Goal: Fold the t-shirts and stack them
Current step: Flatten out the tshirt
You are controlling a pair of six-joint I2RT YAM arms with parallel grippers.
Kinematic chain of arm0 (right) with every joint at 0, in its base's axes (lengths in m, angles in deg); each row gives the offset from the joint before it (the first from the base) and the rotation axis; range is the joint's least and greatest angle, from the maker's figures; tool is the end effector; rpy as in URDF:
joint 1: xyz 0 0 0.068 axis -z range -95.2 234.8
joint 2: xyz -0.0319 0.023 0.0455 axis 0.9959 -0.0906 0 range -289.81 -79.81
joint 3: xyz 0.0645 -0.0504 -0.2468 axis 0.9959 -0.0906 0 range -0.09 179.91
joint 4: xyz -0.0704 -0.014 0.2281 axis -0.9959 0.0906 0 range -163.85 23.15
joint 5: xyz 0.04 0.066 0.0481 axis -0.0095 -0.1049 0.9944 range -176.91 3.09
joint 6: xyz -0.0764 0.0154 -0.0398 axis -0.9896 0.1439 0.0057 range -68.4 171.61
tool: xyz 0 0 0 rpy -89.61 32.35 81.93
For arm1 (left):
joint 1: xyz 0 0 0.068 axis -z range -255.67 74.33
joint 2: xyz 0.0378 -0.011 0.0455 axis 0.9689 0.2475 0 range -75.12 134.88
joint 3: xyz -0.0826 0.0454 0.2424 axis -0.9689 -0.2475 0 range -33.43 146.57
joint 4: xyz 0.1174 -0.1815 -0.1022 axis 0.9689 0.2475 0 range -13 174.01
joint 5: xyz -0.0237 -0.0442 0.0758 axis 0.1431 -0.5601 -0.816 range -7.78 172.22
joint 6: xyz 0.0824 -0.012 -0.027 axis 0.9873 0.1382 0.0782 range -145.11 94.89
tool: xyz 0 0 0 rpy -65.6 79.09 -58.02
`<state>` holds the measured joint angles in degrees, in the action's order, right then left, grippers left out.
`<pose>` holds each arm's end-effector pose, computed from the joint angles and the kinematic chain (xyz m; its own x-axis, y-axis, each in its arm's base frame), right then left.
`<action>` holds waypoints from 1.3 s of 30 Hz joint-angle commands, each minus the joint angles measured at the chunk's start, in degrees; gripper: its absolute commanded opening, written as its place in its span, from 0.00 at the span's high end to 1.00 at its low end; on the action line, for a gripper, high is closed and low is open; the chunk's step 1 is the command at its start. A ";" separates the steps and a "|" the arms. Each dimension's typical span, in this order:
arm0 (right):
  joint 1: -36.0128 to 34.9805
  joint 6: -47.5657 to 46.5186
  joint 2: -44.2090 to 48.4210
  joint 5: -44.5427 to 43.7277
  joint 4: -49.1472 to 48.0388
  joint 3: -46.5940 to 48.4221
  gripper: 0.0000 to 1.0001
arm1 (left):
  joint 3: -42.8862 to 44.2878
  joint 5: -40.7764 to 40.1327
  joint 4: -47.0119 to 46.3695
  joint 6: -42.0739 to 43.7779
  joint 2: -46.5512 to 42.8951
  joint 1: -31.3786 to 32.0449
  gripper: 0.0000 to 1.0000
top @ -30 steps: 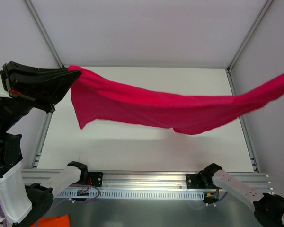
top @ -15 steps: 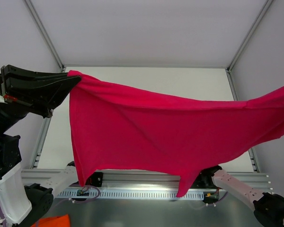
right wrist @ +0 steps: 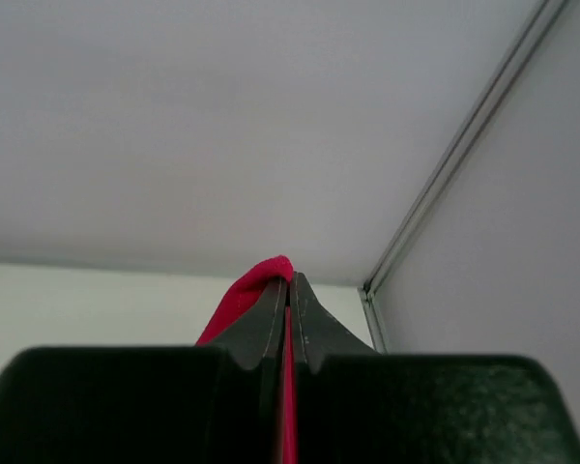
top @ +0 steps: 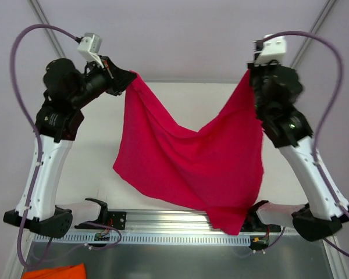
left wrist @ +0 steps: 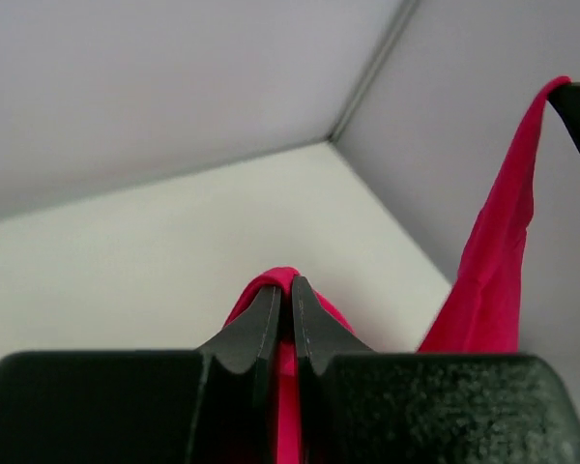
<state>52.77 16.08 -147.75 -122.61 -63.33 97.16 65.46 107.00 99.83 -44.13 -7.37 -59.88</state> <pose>0.2096 0.0778 0.5506 0.2002 -0.4313 -0.8797 0.1894 0.8980 -0.3972 0.2087 -0.0928 0.5321 -0.0790 -0.2851 -0.9552 0.6561 0.7065 -0.2652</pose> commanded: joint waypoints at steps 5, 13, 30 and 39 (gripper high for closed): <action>3.81 4.94 -9.03 -14.71 -7.78 -10.24 0.99 | -4.92 -30.78 4.33 4.27 4.40 0.56 1.00; 6.10 -4.19 -21.35 -24.58 -19.31 -8.75 0.37 | -7.31 -40.16 4.41 1.98 10.65 0.56 0.32; 6.28 2.52 -13.81 -20.83 -10.30 -8.59 0.09 | -11.09 -35.68 2.48 -0.57 9.25 0.82 0.01; 6.37 24.27 -6.06 13.62 39.63 3.81 0.25 | -17.50 -25.83 10.38 -9.62 11.88 1.34 0.01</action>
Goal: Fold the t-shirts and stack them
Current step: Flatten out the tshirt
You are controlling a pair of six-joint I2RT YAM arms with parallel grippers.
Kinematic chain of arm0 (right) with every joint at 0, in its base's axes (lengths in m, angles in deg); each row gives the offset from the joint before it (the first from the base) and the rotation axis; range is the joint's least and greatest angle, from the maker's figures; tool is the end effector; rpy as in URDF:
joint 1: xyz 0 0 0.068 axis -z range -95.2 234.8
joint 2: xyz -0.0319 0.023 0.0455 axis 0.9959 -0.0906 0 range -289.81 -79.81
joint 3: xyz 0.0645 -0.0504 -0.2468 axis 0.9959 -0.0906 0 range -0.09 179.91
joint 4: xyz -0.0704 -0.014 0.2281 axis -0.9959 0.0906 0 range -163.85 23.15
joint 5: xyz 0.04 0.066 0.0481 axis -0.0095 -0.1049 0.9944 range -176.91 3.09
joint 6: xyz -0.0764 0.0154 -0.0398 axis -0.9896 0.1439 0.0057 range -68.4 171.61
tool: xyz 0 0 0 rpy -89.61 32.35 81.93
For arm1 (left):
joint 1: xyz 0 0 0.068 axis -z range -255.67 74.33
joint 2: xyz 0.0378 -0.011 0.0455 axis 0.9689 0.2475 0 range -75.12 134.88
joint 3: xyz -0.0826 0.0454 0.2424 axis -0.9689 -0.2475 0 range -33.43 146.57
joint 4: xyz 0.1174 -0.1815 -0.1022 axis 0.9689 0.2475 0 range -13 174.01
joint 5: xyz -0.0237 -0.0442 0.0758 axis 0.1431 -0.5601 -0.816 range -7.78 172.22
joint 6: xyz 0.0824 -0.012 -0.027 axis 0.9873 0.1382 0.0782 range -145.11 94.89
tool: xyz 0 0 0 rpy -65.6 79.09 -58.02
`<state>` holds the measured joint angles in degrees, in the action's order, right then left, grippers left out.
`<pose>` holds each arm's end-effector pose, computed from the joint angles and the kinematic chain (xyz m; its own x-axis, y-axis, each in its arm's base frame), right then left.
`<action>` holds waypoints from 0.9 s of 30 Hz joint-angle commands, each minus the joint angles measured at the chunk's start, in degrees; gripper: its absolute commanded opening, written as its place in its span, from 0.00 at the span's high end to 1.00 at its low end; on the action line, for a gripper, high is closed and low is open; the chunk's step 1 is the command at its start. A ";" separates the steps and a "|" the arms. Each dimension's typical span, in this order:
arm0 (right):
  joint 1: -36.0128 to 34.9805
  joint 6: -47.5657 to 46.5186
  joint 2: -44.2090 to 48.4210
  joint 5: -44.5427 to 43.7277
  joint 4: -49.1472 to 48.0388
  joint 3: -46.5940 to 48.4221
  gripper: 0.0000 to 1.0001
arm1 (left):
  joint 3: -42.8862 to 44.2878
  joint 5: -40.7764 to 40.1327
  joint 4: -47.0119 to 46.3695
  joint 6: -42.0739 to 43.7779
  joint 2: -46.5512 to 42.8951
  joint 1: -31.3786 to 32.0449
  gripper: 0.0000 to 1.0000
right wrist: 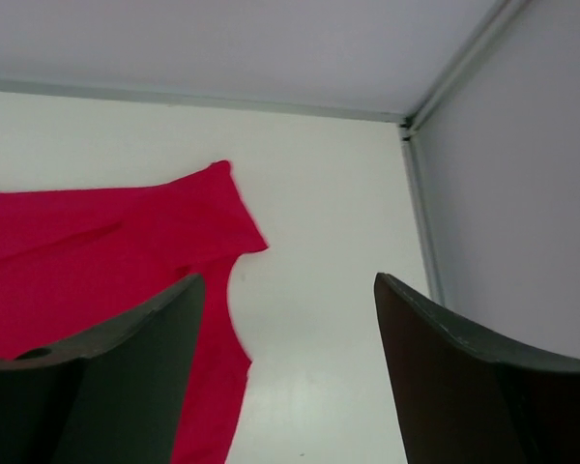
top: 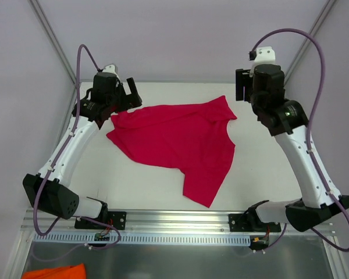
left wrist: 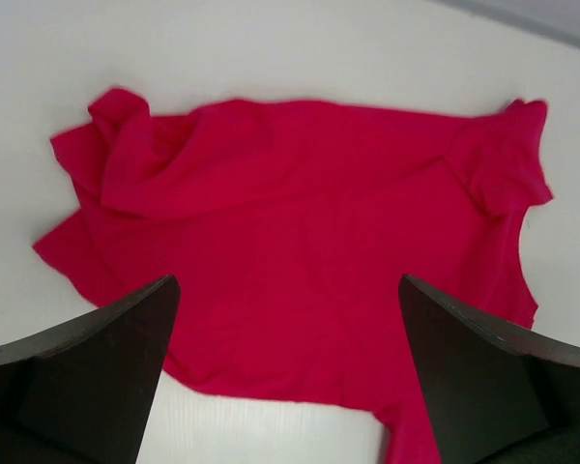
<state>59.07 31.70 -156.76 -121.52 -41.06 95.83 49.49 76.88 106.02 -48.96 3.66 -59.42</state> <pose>0.2775 0.0849 0.4535 -0.2500 -0.4315 -0.8668 0.0580 0.8869 -0.4583 0.3135 -0.0838 0.3716 -0.4493 -0.2884 -0.8456 0.0173 0.9435 -0.3310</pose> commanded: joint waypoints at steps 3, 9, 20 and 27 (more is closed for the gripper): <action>-0.01 13.12 5.57 16.85 24.76 6.39 0.27 | -3.63 2.18 8.95 -6.72 1.72 1.85 0.01; -0.02 17.61 14.45 21.42 27.58 6.12 0.27 | -11.44 1.30 8.96 -11.56 3.04 1.94 0.01; -0.02 15.95 19.02 24.40 39.18 10.34 0.26 | -18.14 -7.13 7.19 -26.92 7.52 -0.08 0.02; -0.02 16.91 23.75 31.09 40.68 4.65 0.27 | -19.46 -8.55 2.56 -35.12 7.35 -1.04 0.05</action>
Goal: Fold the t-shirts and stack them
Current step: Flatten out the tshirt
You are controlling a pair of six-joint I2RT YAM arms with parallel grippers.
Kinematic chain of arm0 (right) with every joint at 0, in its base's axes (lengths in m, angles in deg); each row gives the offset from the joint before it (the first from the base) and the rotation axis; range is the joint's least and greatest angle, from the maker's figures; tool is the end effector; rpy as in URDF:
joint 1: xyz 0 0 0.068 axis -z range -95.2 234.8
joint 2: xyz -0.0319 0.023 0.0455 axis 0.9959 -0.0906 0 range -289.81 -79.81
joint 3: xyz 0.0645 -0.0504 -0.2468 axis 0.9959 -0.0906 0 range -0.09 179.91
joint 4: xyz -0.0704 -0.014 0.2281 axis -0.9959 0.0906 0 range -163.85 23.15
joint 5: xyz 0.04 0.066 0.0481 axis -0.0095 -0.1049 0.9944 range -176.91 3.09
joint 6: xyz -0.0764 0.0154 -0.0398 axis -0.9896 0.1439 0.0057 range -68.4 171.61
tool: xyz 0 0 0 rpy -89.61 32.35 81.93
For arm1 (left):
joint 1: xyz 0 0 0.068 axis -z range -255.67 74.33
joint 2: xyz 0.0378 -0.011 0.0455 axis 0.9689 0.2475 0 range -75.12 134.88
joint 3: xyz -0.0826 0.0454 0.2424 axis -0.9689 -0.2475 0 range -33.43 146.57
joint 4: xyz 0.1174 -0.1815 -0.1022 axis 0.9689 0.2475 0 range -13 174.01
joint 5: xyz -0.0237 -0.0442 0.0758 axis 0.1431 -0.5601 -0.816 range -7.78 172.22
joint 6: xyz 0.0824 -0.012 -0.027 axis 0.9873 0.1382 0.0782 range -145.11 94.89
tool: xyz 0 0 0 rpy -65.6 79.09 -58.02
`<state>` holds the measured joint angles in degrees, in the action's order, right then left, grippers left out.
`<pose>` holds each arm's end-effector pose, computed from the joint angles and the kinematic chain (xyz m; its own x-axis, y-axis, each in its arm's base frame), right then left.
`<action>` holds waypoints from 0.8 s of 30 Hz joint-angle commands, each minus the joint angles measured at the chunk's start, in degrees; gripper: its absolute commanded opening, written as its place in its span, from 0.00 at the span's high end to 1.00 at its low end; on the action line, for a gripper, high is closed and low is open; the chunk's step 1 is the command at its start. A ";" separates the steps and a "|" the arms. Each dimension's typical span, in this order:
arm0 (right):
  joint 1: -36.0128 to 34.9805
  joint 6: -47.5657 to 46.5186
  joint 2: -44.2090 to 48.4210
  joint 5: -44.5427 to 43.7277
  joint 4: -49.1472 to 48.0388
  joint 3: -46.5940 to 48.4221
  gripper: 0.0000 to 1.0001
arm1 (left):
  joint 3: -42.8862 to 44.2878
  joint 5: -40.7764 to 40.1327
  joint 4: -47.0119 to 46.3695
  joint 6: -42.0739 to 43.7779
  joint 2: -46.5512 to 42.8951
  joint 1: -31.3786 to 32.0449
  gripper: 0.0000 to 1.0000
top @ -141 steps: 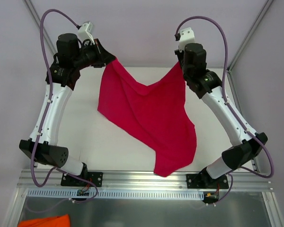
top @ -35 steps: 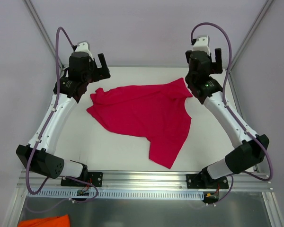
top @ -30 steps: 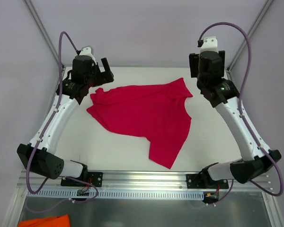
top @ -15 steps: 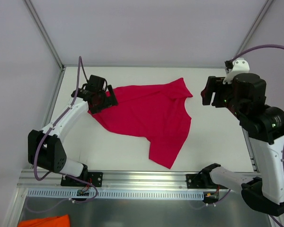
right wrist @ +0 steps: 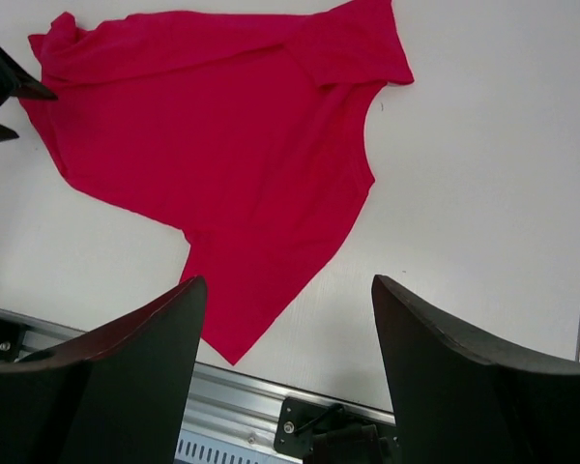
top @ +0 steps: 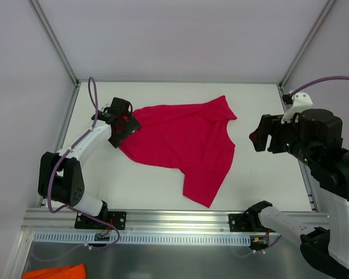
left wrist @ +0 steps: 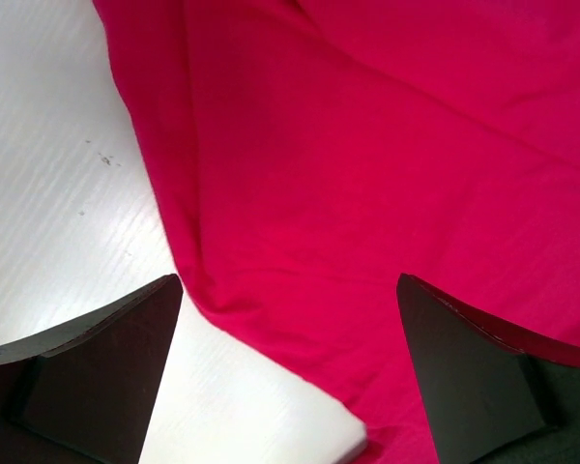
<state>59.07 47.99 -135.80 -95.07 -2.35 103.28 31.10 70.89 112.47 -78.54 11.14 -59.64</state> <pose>0.1155 0.0435 0.4630 -0.3478 -0.2370 -0.9071 -0.3356 0.9349 -0.1156 0.3044 -0.0716 0.2115 -0.6166 -0.6422 -0.4554 -0.5485 0.7654 -0.3366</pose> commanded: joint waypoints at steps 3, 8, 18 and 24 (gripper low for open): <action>-0.02 0.54 6.23 4.03 0.57 -5.28 0.26 | 0.42 0.17 -4.09 -6.77 3.21 -3.02 0.06; -0.02 2.12 7.56 6.58 1.36 -5.81 0.26 | -1.78 -0.44 -4.71 -8.09 0.93 -6.79 0.07; 0.07 2.56 10.55 4.82 3.55 -8.37 0.26 | 0.33 1.13 -4.17 -2.12 4.26 -14.27 0.07; -0.02 2.65 10.55 4.03 6.01 -5.03 0.26 | -4.23 4.30 -9.52 -1.59 6.20 -15.50 0.09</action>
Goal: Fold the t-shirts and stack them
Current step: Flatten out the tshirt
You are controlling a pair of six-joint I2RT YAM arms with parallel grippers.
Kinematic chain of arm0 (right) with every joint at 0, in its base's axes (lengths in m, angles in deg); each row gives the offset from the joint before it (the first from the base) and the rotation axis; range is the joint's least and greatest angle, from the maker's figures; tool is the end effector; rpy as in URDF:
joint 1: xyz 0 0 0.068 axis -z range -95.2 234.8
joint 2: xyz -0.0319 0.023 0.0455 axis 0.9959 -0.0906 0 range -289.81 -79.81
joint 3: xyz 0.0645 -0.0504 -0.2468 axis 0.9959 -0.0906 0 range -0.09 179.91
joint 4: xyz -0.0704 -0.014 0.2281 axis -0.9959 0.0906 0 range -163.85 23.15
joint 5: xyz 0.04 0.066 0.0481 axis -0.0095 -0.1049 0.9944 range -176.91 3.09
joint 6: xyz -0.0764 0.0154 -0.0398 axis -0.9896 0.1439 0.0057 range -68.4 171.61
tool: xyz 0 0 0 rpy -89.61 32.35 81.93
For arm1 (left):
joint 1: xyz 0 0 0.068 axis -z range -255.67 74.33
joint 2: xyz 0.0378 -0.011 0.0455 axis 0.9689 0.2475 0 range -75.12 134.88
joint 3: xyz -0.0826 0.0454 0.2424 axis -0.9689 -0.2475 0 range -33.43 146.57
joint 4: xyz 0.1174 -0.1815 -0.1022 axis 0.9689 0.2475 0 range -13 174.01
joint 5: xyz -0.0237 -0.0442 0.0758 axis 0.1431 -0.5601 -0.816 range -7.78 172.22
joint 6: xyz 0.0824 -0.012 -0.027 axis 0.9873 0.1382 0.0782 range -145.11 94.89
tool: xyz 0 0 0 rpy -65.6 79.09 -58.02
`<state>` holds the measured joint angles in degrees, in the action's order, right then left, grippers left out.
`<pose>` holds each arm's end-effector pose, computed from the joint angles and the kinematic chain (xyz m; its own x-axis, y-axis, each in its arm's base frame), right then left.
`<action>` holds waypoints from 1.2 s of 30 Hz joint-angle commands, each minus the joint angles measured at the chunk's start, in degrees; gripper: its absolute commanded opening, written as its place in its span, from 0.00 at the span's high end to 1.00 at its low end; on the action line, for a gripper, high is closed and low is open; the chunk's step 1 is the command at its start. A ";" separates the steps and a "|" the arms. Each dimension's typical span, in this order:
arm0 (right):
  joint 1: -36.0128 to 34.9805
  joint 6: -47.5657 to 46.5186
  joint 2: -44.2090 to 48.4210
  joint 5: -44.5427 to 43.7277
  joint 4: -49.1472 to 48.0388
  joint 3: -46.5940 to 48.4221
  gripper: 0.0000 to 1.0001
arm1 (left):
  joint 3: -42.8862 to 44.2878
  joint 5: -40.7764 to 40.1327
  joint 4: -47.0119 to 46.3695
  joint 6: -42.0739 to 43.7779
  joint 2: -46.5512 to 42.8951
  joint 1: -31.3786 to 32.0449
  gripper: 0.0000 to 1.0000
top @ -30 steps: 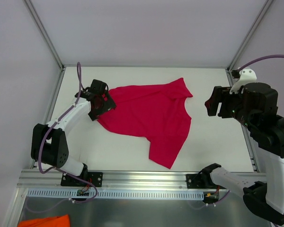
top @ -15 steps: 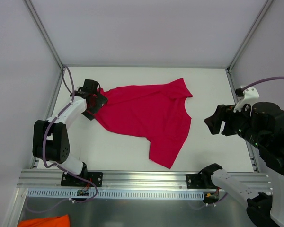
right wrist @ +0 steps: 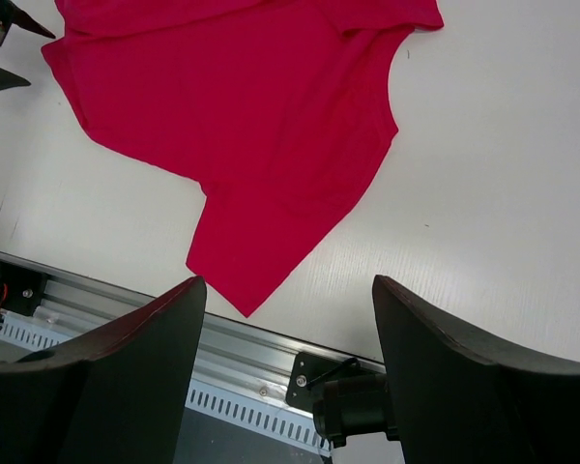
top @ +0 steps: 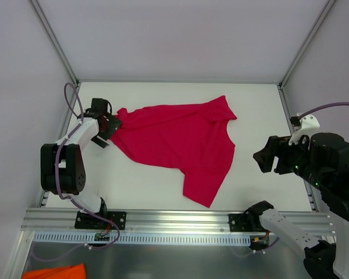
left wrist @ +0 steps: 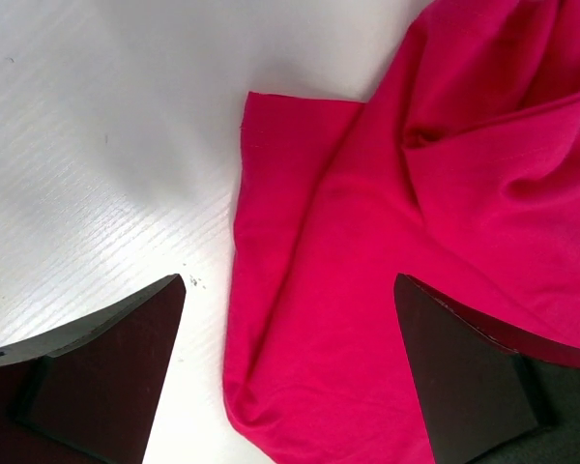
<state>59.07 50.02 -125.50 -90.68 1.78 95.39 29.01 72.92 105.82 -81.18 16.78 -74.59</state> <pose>0.0725 0.0293 0.4345 -0.3821 -0.2149 -0.8988 -0.3905 0.9190 -0.0537 0.3295 0.0063 0.1796 -0.4197 -0.8110 -0.4076 -0.7427 0.5650 -0.3595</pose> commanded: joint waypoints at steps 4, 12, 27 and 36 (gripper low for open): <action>0.07 1.06 -0.19 -0.10 3.90 4.36 0.26 | -4.86 5.08 -6.39 0.88 2.58 -2.49 0.13; -0.02 1.32 -0.80 -0.98 6.45 6.38 0.26 | -5.31 6.84 -9.22 1.41 5.39 -3.19 0.32; -0.02 0.09 -1.77 -1.24 5.49 6.12 0.25 | -3.55 6.22 -5.79 2.20 4.70 -3.28 0.85; -0.02 -0.35 -1.94 0.34 1.45 3.93 0.25 | -10.57 6.67 -1.33 -0.61 -8.30 -2.14 1.00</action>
<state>59.07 50.50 -126.51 -90.96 3.31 100.09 19.76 79.30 100.36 -80.28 14.00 -77.48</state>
